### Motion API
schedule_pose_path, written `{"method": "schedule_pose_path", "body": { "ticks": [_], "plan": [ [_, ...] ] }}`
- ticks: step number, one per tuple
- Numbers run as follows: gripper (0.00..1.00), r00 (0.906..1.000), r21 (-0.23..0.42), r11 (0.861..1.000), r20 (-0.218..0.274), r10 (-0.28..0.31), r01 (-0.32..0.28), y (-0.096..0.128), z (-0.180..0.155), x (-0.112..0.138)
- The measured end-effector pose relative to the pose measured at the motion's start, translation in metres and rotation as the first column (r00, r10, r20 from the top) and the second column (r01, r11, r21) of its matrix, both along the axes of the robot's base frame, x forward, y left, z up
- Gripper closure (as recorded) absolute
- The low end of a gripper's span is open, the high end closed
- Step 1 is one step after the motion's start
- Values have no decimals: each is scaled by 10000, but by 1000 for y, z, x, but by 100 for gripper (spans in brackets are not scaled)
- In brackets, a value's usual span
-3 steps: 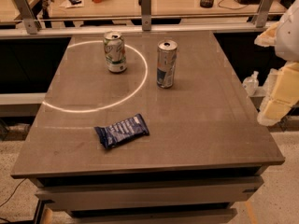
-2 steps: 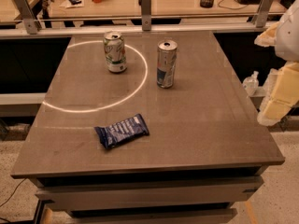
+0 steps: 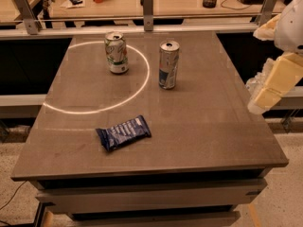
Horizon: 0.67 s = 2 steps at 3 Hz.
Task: Move redbull can near rxbar blueberry
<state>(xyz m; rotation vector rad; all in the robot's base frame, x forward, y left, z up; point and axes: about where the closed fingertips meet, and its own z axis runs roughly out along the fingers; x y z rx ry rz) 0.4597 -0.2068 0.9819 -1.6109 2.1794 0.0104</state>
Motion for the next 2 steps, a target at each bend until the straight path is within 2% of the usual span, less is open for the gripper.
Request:
{"method": "schedule_pose_path", "body": {
  "ticks": [1, 2],
  "plan": [
    [0, 9977, 1892, 9800, 159, -659, 617, 3, -16, 21],
    [0, 9910, 3959, 9141, 593, -1203, 873, 5, -30, 40]
  ]
}}
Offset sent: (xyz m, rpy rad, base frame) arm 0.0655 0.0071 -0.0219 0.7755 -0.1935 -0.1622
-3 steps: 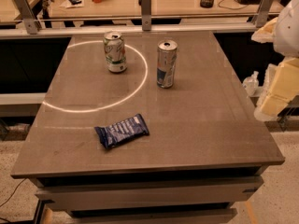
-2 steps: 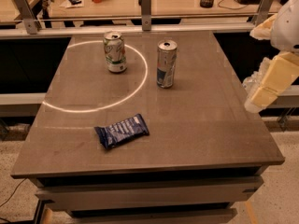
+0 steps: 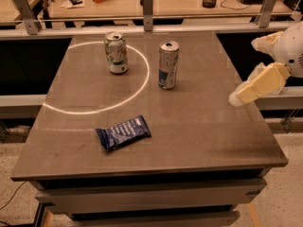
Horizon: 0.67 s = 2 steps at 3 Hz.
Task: Move redbull can near rxbar blueberry
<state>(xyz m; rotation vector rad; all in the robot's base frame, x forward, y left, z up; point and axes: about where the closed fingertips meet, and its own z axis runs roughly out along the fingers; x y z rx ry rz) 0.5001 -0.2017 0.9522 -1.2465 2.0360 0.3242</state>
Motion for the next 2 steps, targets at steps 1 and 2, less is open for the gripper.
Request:
{"method": "schedule_pose_path", "body": {
  "ticks": [1, 2],
  "plan": [
    [0, 9974, 1608, 9869, 690, -192, 79, 13, -3, 14],
    [0, 9929, 2568, 9664, 1167, -245, -64, 27, -9, 24]
  ]
}}
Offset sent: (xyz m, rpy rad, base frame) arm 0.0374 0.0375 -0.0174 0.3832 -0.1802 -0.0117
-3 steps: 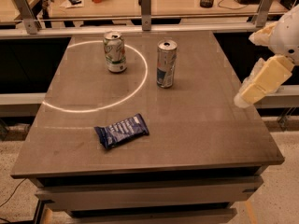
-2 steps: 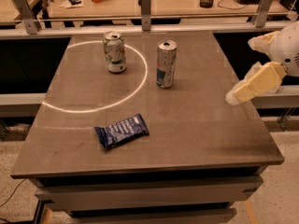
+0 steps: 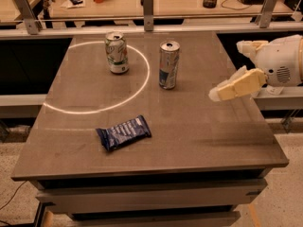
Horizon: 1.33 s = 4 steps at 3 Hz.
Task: Move redbull can near rxbar blueberry
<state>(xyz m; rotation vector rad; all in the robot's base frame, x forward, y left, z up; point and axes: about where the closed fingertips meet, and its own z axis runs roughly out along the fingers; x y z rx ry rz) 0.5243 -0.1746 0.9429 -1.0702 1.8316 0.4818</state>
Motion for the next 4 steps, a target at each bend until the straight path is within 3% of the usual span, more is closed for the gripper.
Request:
{"method": "schedule_pose_path", "body": {
  "ticks": [2, 4],
  "plan": [
    [0, 9970, 1373, 9905, 769, -12, -94, 14, -15, 22],
    [0, 9977, 1464, 9892, 637, -215, 119, 16, -19, 29]
  ]
}}
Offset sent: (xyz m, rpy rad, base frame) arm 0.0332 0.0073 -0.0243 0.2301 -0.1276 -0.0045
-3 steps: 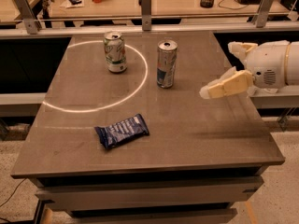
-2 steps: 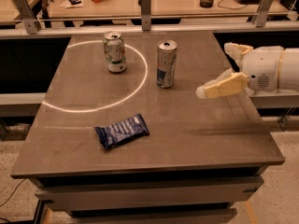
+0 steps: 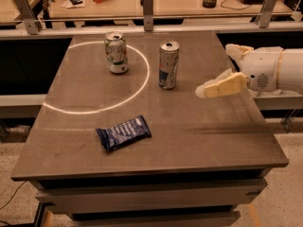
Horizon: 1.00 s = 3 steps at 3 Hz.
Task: Move redbull can near rxbar blueberry
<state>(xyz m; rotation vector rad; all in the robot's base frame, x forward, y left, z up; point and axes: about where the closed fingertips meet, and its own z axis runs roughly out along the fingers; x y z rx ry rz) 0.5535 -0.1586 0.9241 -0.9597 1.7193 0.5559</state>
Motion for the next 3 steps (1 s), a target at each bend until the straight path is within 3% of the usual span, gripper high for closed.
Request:
{"method": "schedule_pose_path", "body": {
  "ticks": [1, 3],
  "plan": [
    [0, 9999, 286, 9995, -13, -129, 130, 3, -7, 9],
    [0, 9988, 936, 9956, 474, -93, 48, 17, -30, 38]
  ]
}}
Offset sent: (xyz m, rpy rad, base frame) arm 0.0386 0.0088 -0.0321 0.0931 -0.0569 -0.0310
